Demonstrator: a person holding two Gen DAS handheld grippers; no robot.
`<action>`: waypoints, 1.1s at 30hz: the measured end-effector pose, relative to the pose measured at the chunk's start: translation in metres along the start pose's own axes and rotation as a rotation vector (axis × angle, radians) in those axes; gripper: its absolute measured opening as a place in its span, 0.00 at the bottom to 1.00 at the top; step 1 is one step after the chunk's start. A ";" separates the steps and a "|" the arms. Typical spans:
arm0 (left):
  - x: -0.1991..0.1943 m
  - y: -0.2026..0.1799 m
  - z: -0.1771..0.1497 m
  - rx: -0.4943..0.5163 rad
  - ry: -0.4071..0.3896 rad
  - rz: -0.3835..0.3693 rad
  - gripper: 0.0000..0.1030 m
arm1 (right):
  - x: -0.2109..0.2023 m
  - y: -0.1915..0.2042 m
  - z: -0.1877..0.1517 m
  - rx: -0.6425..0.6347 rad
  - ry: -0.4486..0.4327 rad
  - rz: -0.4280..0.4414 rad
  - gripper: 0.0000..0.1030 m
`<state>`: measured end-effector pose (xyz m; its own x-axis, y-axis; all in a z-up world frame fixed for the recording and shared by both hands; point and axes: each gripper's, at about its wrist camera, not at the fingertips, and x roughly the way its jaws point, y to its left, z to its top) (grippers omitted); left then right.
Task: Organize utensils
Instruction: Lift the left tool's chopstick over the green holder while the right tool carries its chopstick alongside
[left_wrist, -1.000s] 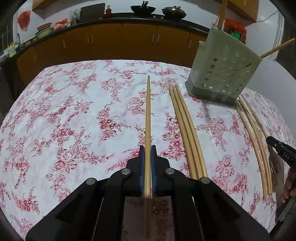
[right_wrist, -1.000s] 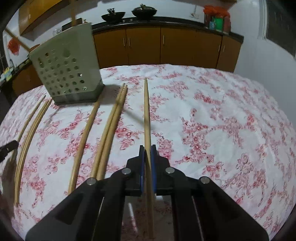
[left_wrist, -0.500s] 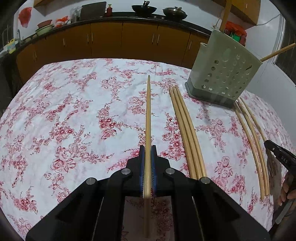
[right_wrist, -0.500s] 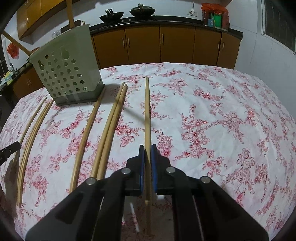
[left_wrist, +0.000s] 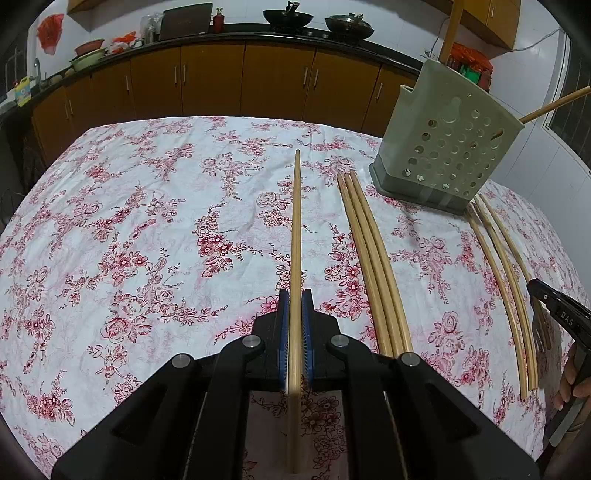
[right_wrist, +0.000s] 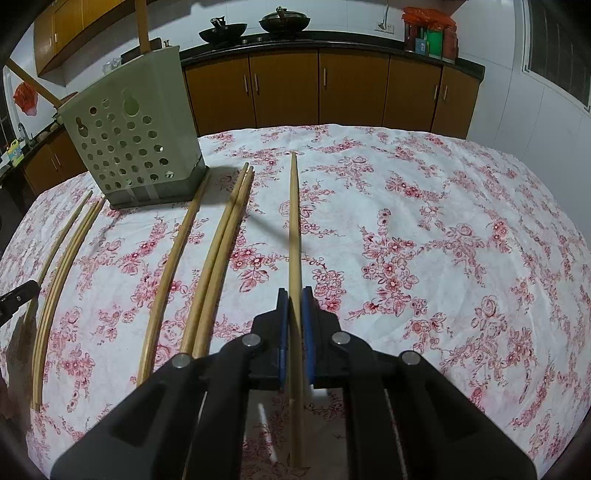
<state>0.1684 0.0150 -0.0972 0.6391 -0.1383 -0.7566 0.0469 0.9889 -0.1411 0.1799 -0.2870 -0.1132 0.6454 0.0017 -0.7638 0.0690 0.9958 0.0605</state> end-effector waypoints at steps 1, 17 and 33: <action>0.000 0.000 0.000 0.000 0.000 0.000 0.08 | 0.000 0.000 0.000 0.002 0.000 0.002 0.10; -0.005 -0.009 -0.007 0.083 0.010 0.031 0.07 | -0.011 -0.007 -0.003 0.013 -0.010 0.037 0.08; -0.102 0.004 0.061 -0.064 -0.303 -0.100 0.07 | -0.120 -0.018 0.053 0.078 -0.379 0.080 0.08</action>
<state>0.1502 0.0362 0.0180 0.8334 -0.2029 -0.5141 0.0790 0.9643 -0.2526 0.1413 -0.3104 0.0115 0.8851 0.0306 -0.4644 0.0552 0.9839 0.1699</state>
